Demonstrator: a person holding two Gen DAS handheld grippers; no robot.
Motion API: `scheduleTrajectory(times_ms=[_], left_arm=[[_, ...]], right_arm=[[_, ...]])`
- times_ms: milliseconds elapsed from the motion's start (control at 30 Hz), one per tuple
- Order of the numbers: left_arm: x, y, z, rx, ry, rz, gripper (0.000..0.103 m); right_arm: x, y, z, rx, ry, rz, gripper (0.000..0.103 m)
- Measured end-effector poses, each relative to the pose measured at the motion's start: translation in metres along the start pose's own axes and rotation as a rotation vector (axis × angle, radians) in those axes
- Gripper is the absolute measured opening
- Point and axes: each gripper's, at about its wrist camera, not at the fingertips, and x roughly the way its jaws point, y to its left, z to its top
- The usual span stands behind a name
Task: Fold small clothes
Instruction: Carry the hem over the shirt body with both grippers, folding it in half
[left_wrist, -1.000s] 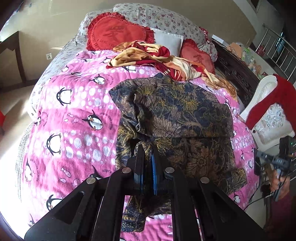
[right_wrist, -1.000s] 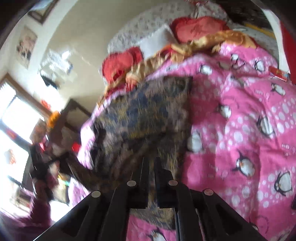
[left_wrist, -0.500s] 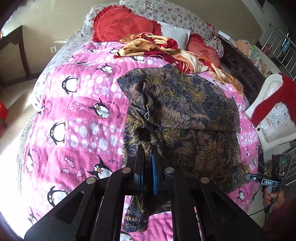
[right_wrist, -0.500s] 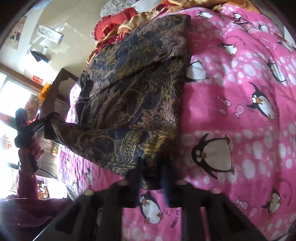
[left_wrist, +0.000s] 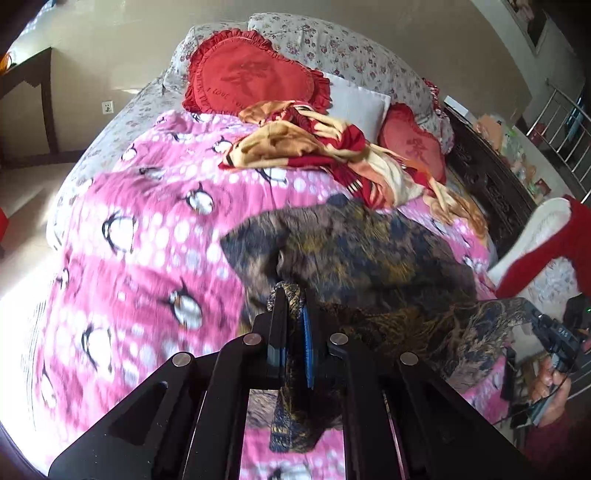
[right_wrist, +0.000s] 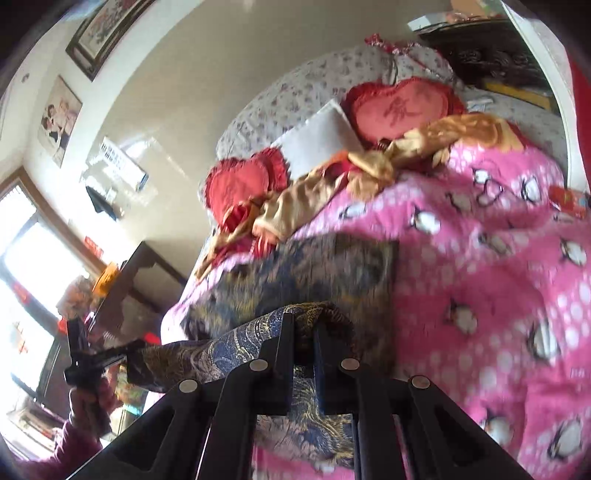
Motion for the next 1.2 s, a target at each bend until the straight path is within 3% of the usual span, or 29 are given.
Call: scheduleTrajectory(times_ms=[200, 400, 467, 533, 567, 633, 733, 867, 967, 1067, 1133, 1200], left_arm=[[0.059, 0.012, 0.035, -0.067, 0.042, 0.03, 0.006], [0.101, 0.017, 0.048, -0.063, 0.08, 0.034, 0.006], [0.101, 0.019, 0.051, -0.059, 0.09, 0.014, 0.015], [0.091, 0.018, 0.052, -0.038, 0.091, -0.004, 0.043], [0.083, 0.018, 0.05, -0.027, 0.076, 0.01, 0.064], [0.062, 0.015, 0.043, 0.012, 0.025, 0.023, 0.066], [0.048, 0.008, 0.026, 0.104, 0.04, 0.056, 0.066], [0.067, 0.0, -0.006, 0.223, 0.17, 0.116, 0.066], [0.087, -0.007, -0.011, 0.261, 0.237, 0.088, 0.066], [0.092, -0.015, 0.015, 0.233, 0.22, -0.031, 0.066], [0.094, -0.013, 0.047, 0.134, 0.169, -0.121, 0.066], [0.099, -0.004, 0.08, 0.003, 0.112, -0.166, 0.066]], right_arm=[[0.053, -0.018, 0.038, 0.013, 0.023, -0.085, 0.008], [0.105, -0.042, 0.053, 0.043, 0.077, -0.181, 0.009], [0.106, -0.043, 0.053, 0.034, 0.092, -0.236, 0.029], [0.09, -0.035, 0.049, 0.015, 0.042, -0.194, 0.038], [0.085, -0.029, 0.047, 0.001, 0.032, -0.17, 0.038], [0.076, -0.013, 0.036, -0.047, 0.044, -0.095, 0.038], [0.092, 0.013, 0.006, -0.131, 0.166, 0.013, 0.038], [0.146, 0.043, -0.041, -0.287, 0.347, 0.046, 0.038], [0.184, 0.05, -0.055, -0.338, 0.417, 0.014, 0.038], [0.198, 0.053, -0.031, -0.311, 0.334, 0.025, 0.038], [0.203, 0.059, -0.006, -0.31, 0.235, 0.004, 0.038], [0.205, 0.063, 0.02, -0.294, 0.132, -0.025, 0.038]])
